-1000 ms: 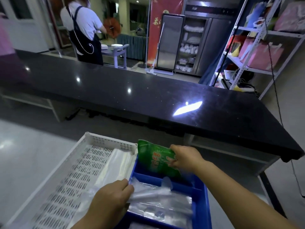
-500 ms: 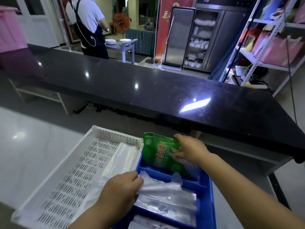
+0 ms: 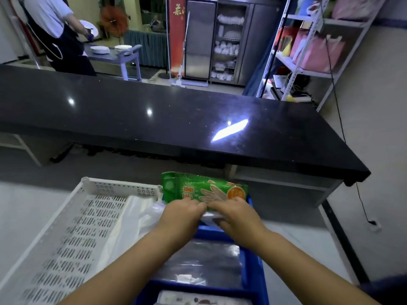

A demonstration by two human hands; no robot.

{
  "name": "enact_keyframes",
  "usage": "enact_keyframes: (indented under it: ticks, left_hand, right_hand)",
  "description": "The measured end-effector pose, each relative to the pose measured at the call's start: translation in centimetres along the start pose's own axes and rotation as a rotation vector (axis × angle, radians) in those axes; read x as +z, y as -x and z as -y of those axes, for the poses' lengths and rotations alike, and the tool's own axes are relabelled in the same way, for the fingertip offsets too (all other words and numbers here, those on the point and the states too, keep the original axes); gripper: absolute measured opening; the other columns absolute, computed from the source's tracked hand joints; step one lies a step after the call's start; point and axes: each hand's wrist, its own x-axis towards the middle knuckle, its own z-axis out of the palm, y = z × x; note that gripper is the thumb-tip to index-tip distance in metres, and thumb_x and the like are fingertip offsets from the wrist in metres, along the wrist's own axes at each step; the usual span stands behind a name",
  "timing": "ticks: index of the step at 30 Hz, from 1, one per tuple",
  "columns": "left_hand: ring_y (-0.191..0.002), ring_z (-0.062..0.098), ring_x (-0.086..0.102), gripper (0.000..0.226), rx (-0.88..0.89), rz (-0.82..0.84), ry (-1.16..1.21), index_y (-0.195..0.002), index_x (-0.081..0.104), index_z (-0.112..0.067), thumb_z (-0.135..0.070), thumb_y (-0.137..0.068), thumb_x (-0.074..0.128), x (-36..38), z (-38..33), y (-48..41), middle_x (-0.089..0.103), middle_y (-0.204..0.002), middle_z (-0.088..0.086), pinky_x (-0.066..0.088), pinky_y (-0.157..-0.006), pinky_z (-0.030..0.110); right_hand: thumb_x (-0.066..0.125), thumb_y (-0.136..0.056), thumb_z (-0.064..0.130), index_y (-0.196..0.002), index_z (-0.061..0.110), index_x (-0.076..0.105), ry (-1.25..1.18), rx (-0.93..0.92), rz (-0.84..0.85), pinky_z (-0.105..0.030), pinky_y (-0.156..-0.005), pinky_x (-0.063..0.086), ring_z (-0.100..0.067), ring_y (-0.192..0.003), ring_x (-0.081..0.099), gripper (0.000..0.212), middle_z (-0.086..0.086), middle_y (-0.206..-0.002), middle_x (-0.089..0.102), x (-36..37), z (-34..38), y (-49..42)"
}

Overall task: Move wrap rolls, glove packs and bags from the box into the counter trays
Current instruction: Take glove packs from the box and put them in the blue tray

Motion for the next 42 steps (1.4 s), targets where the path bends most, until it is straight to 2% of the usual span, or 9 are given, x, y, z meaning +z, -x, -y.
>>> enact_keyframes:
  ticks: [6, 12, 16, 20, 24, 28, 34, 39, 42]
  left_hand:
    - [-0.091, 0.028, 0.061, 0.024, -0.079, 0.198, 0.033, -0.103, 0.057, -0.017, -0.013, -0.080, 0.054, 3.5, 2.1, -1.8, 0.067, -0.101, 0.007, 0.044, -0.072, 0.034]
    - [-0.093, 0.031, 0.063, 0.018, -0.170, 0.447, 0.105, -0.095, 0.061, -0.019, -0.014, -0.082, 0.049, 5.1, 3.5, -1.6, 0.069, -0.100, 0.009, 0.041, -0.068, 0.032]
    - [-0.095, 0.029, 0.062, 0.021, -0.162, 0.574, 0.051, -0.097, 0.065, -0.017, -0.011, -0.084, 0.050, 5.3, 3.8, -3.0, 0.068, -0.102, 0.008, 0.043, -0.071, 0.033]
    - [-0.093, 0.029, 0.062, 0.018, -0.178, 0.616, 0.096, -0.096, 0.066, -0.014, -0.011, -0.083, 0.054, 5.1, 3.9, -3.0, 0.067, -0.101, 0.008, 0.047, -0.072, 0.034]
    - [-0.091, 0.027, 0.062, 0.018, -0.211, 0.448, 0.136, -0.096, 0.064, -0.021, -0.019, -0.081, 0.055, 4.4, 4.4, -2.0, 0.069, -0.098, 0.004, 0.043, -0.066, 0.030]
    - [-0.093, 0.025, 0.061, 0.021, -0.235, 0.235, 0.086, -0.099, 0.064, -0.023, -0.019, -0.082, 0.052, 3.4, 5.2, -0.2, 0.068, -0.098, 0.000, 0.041, -0.064, 0.029]
    - [-0.090, 0.029, 0.056, 0.034, -0.391, -0.225, 0.274, -0.102, 0.064, -0.004, 0.004, -0.070, 0.072, 2.1, 5.7, 0.3, 0.062, -0.098, 0.013, 0.051, -0.073, 0.039]
    - [-0.124, 0.033, 0.042, 0.061, -0.642, -0.161, 0.397, -0.138, 0.033, 0.000, -0.002, -0.084, 0.061, 2.3, 6.5, -1.2, 0.045, -0.136, 0.020, 0.036, -0.104, 0.040]
    - [-0.106, 0.036, 0.057, 0.060, -0.696, -0.084, 0.462, -0.142, 0.027, -0.003, -0.006, -0.089, 0.055, 2.8, 6.6, -1.8, 0.059, -0.120, 0.023, 0.045, -0.082, 0.041]
  right_hand:
    - [0.057, -0.086, 0.017, -0.105, 0.023, 0.068, 0.030, 0.233, -0.078, -0.034, -0.069, 0.048, -0.030, -0.086, 0.063, 0.022, -0.007, -0.095, 0.072, 2.3, -3.3, 0.5]
    - [0.050, -0.086, 0.018, -0.118, 0.029, 0.052, 0.044, 0.257, 0.115, -0.034, -0.069, 0.049, -0.030, -0.092, 0.061, 0.034, -0.006, -0.112, 0.065, 4.4, -3.9, 0.2]
    - [0.071, -0.072, 0.012, -0.126, 0.025, 0.054, 0.214, 0.101, -0.030, -0.038, -0.057, 0.054, -0.027, -0.077, 0.066, 0.058, -0.004, -0.099, 0.072, 3.2, -3.8, 0.6]
    - [0.062, -0.080, 0.008, -0.118, 0.024, 0.060, 0.293, 0.131, 0.062, -0.035, -0.066, 0.048, -0.029, -0.078, 0.062, 0.041, -0.007, -0.097, 0.071, 3.5, -4.4, 1.1]
    - [0.046, -0.092, 0.015, -0.133, 0.029, 0.043, 0.242, 0.173, 0.162, -0.035, -0.072, 0.044, -0.032, -0.085, 0.060, 0.044, -0.011, -0.098, 0.067, 4.0, -5.1, 1.0]
    - [0.047, -0.093, 0.033, -0.107, 0.020, 0.063, 0.195, 0.227, 0.164, -0.038, -0.075, 0.051, -0.026, -0.087, 0.060, 0.025, -0.006, -0.101, 0.068, 3.0, -5.2, 0.8]
    - [0.069, -0.083, 0.014, -0.085, 0.009, 0.067, -0.008, 0.268, -0.426, -0.032, -0.055, 0.054, -0.019, -0.066, 0.062, 0.006, -0.006, -0.081, 0.069, 2.0, -5.1, 1.1]
    - [0.054, -0.092, 0.014, -0.109, 0.011, 0.054, -0.367, 0.681, -0.568, -0.025, -0.070, 0.047, -0.013, -0.085, 0.054, 0.017, 0.003, -0.105, 0.051, 3.1, -6.2, -0.3]
    - [0.050, -0.095, 0.022, -0.116, 0.013, 0.053, -0.650, 0.843, -0.430, -0.034, -0.079, 0.051, -0.015, -0.093, 0.058, 0.023, 0.001, -0.108, 0.058, 3.3, -6.9, -1.1]
